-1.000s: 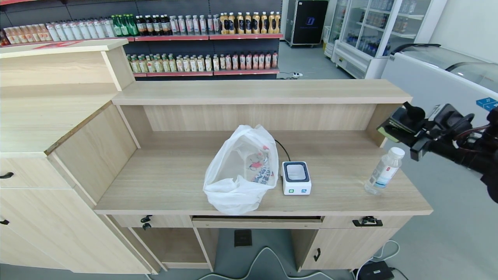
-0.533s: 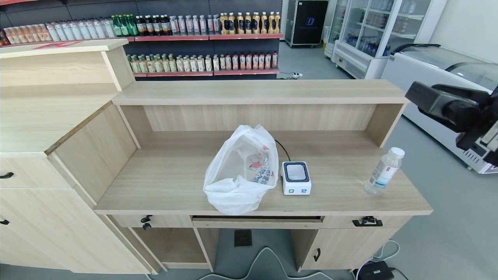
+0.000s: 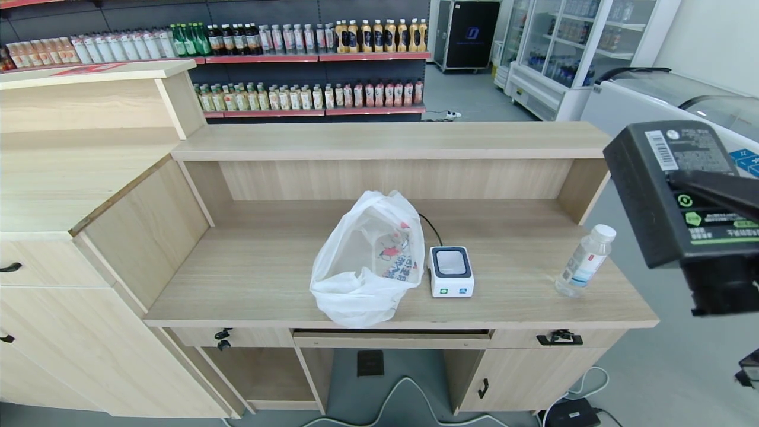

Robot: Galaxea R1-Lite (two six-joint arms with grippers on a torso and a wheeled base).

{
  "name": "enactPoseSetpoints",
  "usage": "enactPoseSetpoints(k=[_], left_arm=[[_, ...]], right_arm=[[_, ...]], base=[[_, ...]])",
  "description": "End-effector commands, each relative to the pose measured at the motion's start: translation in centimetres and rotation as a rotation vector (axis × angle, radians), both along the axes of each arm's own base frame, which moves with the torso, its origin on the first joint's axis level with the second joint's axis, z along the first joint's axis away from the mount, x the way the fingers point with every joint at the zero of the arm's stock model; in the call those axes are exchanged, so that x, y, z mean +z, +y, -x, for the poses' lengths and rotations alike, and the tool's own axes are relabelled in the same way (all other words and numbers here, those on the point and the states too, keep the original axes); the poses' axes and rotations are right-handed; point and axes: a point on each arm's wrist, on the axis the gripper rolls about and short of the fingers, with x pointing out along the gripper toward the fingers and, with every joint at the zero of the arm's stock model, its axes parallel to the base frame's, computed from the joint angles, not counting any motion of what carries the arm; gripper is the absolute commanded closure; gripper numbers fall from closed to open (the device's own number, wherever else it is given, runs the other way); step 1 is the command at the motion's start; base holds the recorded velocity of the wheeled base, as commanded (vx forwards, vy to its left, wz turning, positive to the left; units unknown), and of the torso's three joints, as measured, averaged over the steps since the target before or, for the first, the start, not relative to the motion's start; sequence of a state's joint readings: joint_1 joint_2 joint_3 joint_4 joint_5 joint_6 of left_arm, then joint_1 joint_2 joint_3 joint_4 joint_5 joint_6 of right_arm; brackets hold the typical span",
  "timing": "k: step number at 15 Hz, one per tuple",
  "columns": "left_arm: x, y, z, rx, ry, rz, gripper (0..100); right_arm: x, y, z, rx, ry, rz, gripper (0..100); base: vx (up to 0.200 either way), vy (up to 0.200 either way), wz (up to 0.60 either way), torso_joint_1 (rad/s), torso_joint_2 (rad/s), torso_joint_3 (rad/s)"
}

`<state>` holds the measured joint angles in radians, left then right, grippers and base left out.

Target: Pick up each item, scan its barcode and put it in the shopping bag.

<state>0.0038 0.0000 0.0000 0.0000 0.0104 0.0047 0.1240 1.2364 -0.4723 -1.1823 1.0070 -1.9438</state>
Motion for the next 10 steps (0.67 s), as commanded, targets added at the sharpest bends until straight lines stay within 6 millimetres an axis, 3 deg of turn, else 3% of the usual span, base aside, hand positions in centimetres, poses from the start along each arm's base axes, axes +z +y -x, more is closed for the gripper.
enactPoseSetpoints(k=[1, 3, 5, 10], left_arm=[[0.0, 0.0, 0.0, 0.001, 0.0, 0.0, 100], [0.0, 0.0, 0.0, 0.001, 0.0, 0.0, 100], [0.0, 0.0, 0.0, 0.001, 0.0, 0.0, 100], [0.0, 0.0, 0.0, 0.001, 0.0, 0.0, 100]], right_arm=[[-0.2, 3.2, 2.1, 0.142, -0.146, 0.041, 100], [-1.4, 4.7, 2.2, 0.201, -0.205, 0.124, 100], [-2.6, 5.9, 3.6, 0.292, -0.24, 0.203, 100], [-2.8, 6.4, 4.2, 0.295, -0.27, 0.231, 100]], base=[[0.0, 0.0, 0.0, 0.0, 0.0, 0.0], [0.0, 0.0, 0.0, 0.0, 0.0, 0.0], [0.0, 0.0, 0.0, 0.0, 0.0, 0.0], [0.0, 0.0, 0.0, 0.0, 0.0, 0.0]])
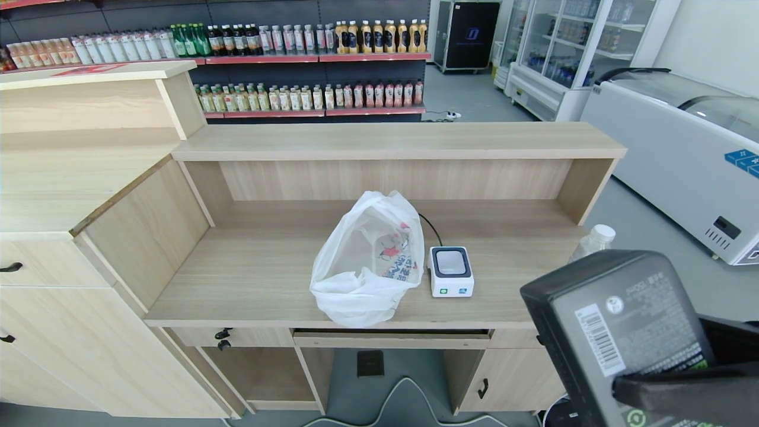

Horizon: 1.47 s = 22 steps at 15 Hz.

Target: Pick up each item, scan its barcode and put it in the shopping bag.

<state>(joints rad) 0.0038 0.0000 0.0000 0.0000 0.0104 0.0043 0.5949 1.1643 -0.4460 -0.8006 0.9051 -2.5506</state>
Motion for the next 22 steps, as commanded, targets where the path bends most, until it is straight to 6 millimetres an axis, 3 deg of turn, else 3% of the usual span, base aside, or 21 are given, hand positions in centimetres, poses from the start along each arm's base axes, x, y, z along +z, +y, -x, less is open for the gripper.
enactPoseSetpoints(k=[1, 9, 17, 22], left_arm=[[0.0, 0.0, 0.0, 0.001, 0.0, 0.0, 100], [0.0, 0.0, 0.0, 0.001, 0.0, 0.0, 100], [0.0, 0.0, 0.0, 0.001, 0.0, 0.0, 100], [0.0, 0.0, 0.0, 0.001, 0.0, 0.0, 100]], right_arm=[[0.6, 0.7, 0.1, 0.028, -0.023, -0.02, 100], [0.6, 5.5, -0.5, 0.033, 0.112, -0.121, 100], [-1.1, 6.9, -1.4, 0.036, 0.163, -0.071, 100], [-1.0, 8.2, -0.2, 0.112, 0.164, -0.068, 100]], base=[[0.0, 0.0, 0.0, 0.0, 0.0, 0.0], [0.0, 0.0, 0.0, 0.0, 0.0, 0.0], [0.0, 0.0, 0.0, 0.0, 0.0, 0.0], [0.0, 0.0, 0.0, 0.0, 0.0, 0.0]])
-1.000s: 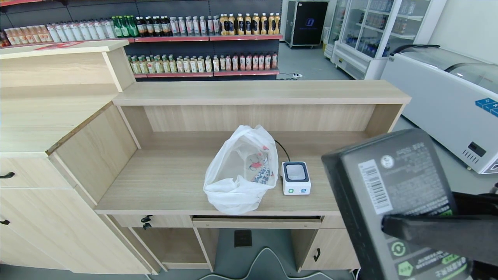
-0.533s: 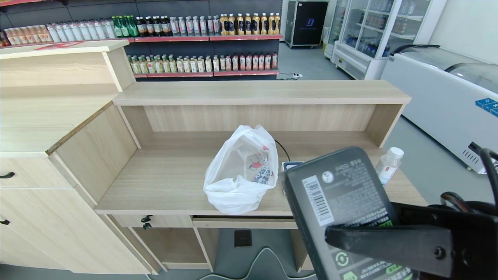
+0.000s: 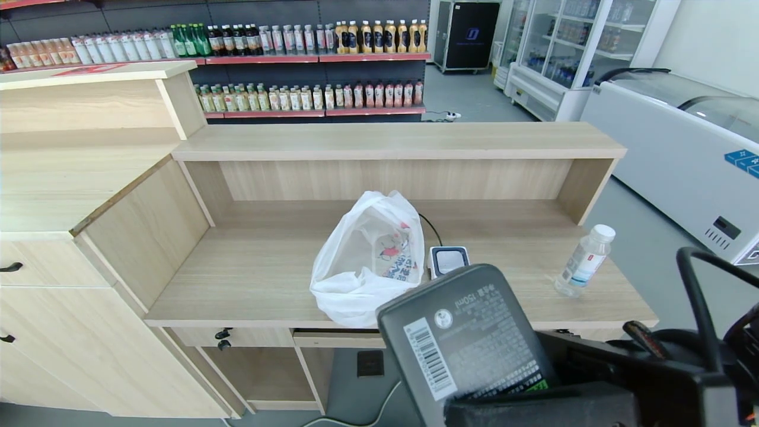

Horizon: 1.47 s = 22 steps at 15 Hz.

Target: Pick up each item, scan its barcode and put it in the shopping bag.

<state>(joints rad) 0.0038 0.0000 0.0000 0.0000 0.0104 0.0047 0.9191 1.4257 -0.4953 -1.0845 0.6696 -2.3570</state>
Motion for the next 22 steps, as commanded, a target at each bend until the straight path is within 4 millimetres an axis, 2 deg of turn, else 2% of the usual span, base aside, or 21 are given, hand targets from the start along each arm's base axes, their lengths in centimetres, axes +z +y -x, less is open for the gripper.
enactPoseSetpoints(k=[1, 11, 17, 22], left_arm=[[0.0, 0.0, 0.0, 0.001, 0.0, 0.0, 100], [0.0, 0.0, 0.0, 0.001, 0.0, 0.0, 100], [0.0, 0.0, 0.0, 0.001, 0.0, 0.0, 100], [0.0, 0.0, 0.0, 0.001, 0.0, 0.0, 100]], right_arm=[[0.0, 0.2, 0.0, 0.007, 0.001, 0.001, 100], [0.4, -0.2, -1.3, -0.068, -0.016, -0.024, 100], [-0.2, -0.9, -2.1, -0.118, -0.004, -0.005, 100], [-0.1, -1.3, -2.0, -0.127, 0.01, -0.002, 100]], base=[[0.0, 0.0, 0.0, 0.0, 0.0, 0.0], [0.0, 0.0, 0.0, 0.0, 0.0, 0.0], [0.0, 0.0, 0.0, 0.0, 0.0, 0.0], [0.0, 0.0, 0.0, 0.0, 0.0, 0.0]])
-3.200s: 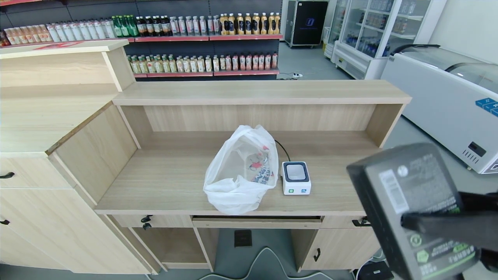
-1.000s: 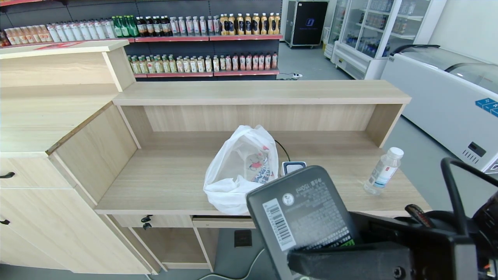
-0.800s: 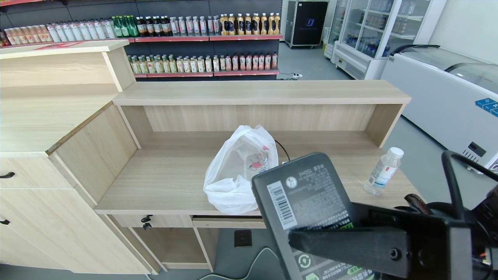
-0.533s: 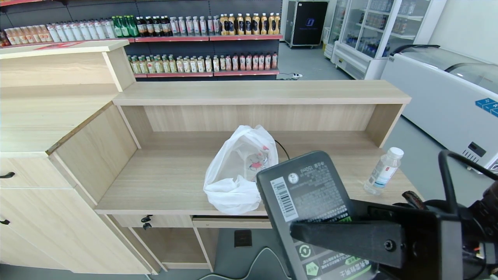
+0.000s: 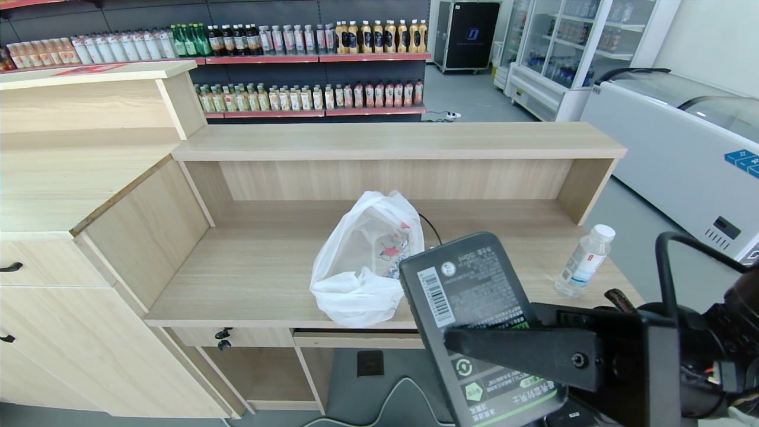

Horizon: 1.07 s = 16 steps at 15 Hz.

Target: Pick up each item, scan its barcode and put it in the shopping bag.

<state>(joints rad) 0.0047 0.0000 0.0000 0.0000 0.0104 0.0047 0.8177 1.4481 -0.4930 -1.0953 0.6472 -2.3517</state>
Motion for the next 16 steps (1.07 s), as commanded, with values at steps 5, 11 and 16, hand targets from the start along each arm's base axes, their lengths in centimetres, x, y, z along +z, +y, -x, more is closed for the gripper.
enactPoseSetpoints(k=[5, 11, 16], left_arm=[[0.0, 0.0, 0.0, 0.0, 0.0, 0.0, 100], [0.0, 0.0, 0.0, 0.0, 0.0, -0.001, 100], [0.0, 0.0, 0.0, 0.0, 0.0, -0.001, 100]], right_arm=[[0.8, -9.0, -1.5, -0.528, 0.683, -0.19, 100], [3.6, -18.9, 1.8, -0.936, 0.925, -0.824, 100], [3.0, -21.8, 3.1, -1.018, 1.212, -1.476, 100]], base=[[0.0, 0.0, 0.0, 0.0, 0.0, 0.0], [0.0, 0.0, 0.0, 0.0, 0.0, 0.0], [0.0, 0.0, 0.0, 0.0, 0.0, 0.0]])
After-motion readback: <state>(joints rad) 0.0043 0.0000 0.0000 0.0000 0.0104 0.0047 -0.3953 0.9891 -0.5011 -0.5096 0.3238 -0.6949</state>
